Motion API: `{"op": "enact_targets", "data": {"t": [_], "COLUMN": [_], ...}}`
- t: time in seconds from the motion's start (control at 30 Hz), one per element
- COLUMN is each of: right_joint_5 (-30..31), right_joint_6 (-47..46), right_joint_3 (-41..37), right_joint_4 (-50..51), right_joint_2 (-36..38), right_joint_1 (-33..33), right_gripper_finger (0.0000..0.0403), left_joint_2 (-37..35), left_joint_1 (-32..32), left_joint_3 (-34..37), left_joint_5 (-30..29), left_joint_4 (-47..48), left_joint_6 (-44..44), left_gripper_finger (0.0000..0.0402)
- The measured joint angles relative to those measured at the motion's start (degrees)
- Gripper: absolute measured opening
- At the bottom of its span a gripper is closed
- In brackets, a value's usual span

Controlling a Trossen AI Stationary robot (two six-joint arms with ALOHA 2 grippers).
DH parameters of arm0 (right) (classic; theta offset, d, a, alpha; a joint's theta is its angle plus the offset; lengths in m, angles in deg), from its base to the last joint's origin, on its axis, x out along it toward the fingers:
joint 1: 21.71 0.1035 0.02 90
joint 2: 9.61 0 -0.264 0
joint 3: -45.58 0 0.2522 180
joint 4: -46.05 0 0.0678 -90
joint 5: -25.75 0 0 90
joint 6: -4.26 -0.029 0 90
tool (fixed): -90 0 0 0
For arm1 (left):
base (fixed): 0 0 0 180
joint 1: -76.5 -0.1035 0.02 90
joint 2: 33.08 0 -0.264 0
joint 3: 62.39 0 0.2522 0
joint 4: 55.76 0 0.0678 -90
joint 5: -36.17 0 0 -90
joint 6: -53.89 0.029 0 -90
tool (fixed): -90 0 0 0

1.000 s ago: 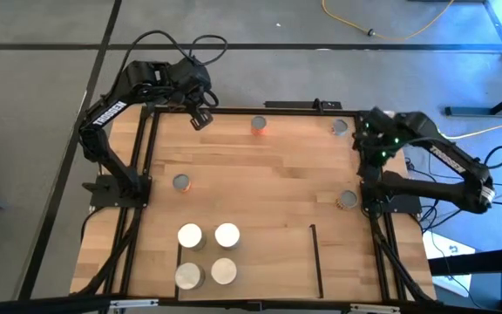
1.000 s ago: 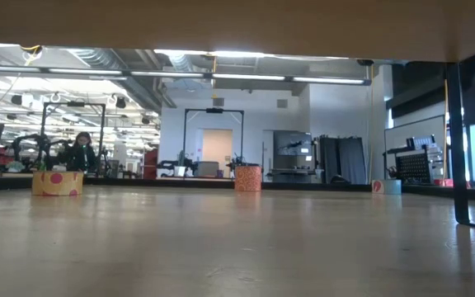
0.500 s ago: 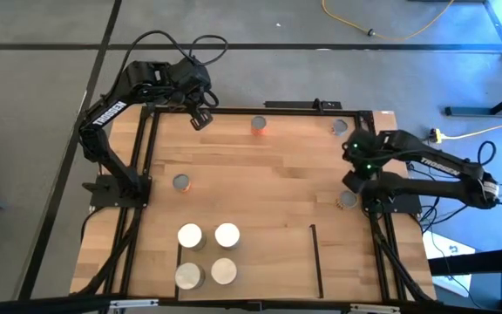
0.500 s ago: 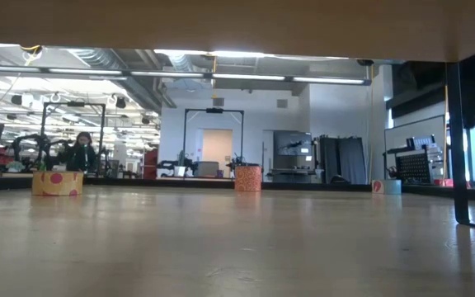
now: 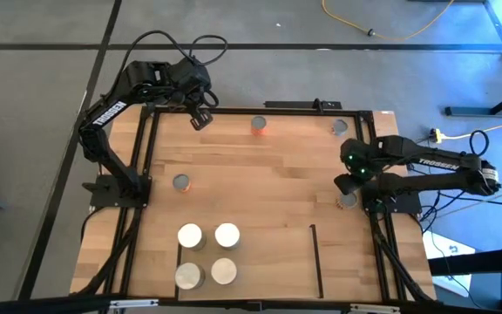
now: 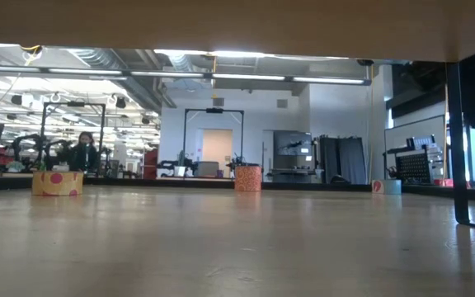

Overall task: Pick and place cans onto a shelf
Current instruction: Put the canned spicy black beans on the shelf

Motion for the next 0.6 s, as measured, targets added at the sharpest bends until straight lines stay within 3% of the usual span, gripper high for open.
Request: {"op": "enact_targets", "data": {"t": [0.3,0.6], "right_joint_5": [5.5,8.1], "right_joint_6": [-16.5,-25.2], "right_joint_3": [-0.3,-0.3], "right_joint_4": [0.3,0.1], "right_joint_2": [-1.2,-6.5], "right_joint_1": [10.9,18.7], "right_gripper_finger": [0.0098,0.0098], "left_joint_2": [0.0,0.0], "left_joint_1": [0.0,0.0], "left_joint_3": [0.0,0.0], "left_joint_5": [0.0,0.0], "left_joint_4": [0.0,0.0], "left_joint_6": [0.0,0.1], "left_gripper_finger": [0.0,0.0]}}
